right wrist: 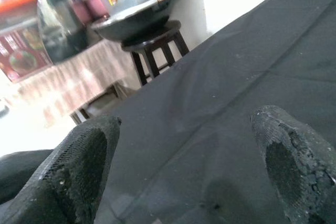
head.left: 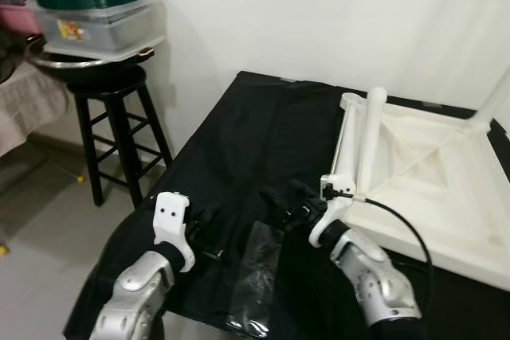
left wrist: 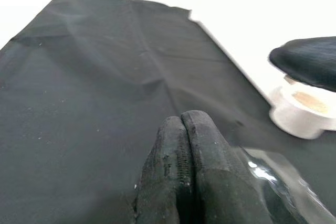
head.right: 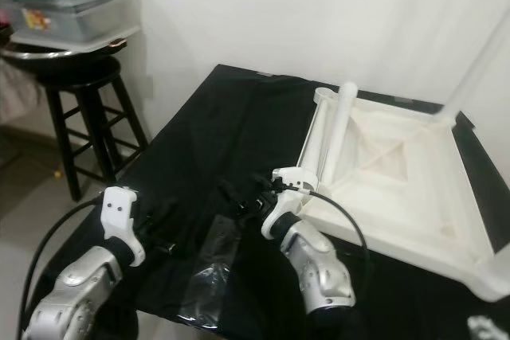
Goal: Building children table
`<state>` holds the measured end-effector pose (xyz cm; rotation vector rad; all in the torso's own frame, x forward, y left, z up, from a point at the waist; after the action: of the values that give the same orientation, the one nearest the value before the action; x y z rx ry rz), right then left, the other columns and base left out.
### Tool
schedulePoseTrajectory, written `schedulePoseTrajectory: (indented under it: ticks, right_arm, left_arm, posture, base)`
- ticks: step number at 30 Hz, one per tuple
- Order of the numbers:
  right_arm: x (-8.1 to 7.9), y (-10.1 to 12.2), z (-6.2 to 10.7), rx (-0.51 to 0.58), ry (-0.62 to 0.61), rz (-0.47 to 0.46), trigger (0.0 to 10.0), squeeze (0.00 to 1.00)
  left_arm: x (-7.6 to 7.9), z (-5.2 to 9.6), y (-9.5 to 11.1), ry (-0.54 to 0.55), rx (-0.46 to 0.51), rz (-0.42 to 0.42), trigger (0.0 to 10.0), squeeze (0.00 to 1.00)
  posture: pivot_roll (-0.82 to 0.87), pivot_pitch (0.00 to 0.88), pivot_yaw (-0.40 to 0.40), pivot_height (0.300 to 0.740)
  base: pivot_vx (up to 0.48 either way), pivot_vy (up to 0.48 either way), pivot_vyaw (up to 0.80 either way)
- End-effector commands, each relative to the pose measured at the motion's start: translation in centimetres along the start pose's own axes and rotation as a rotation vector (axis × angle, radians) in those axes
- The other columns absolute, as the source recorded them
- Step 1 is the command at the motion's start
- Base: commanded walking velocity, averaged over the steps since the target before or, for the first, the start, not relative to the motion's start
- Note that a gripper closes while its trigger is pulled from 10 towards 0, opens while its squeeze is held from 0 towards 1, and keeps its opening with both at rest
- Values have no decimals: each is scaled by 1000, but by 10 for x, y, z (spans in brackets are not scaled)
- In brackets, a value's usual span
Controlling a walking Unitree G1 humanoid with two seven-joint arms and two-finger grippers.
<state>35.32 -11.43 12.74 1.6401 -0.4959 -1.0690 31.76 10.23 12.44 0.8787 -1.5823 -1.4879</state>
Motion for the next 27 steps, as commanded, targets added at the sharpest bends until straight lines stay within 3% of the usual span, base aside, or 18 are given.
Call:
schedulePoseTrajectory:
  ticks: [1,18,24,27]
  right_arm:
    - [-8,-5,-4,-2,25,-21,10000,0]
    - [-8,-3,-4,10,25,-39,10000,0]
    - [-8,-2,-4,18,28,-51,10000,0]
    - [-8,-2,-4,18,29,-50,10000,0]
  left_arm:
    - [-6,4,-7,22,-23,10,10000,0]
    - [-9,5,-5,28,-14,13,10000,0]
    - [-10,5,-4,40,-12,-7,10000,0]
    - [-13,5,-5,57,-13,-4,10000,0]
  posture:
    - [-28,0,-45,740]
    - [-27,0,-37,740]
    - [-27,0,-37,740]
    - [-29,0,-36,740]
  base:
    - [0,0,-800]
    - [0,0,-800]
    - [0,0,0]
    - [0,-476,0]
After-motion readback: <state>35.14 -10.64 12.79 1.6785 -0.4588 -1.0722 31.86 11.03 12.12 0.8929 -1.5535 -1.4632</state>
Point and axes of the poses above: a point about 5 cm out from each wrist's last joint towards the gripper, its own z axis pointing back from the gripper into the wrist, its own y axis along the axis of the wrist's last joint, x = y × z, the point moved 5 cm from there along -z, pointing out of the wrist towards the gripper, and after that the axes turned 4 degrees about -z, right-handed, at the moved point
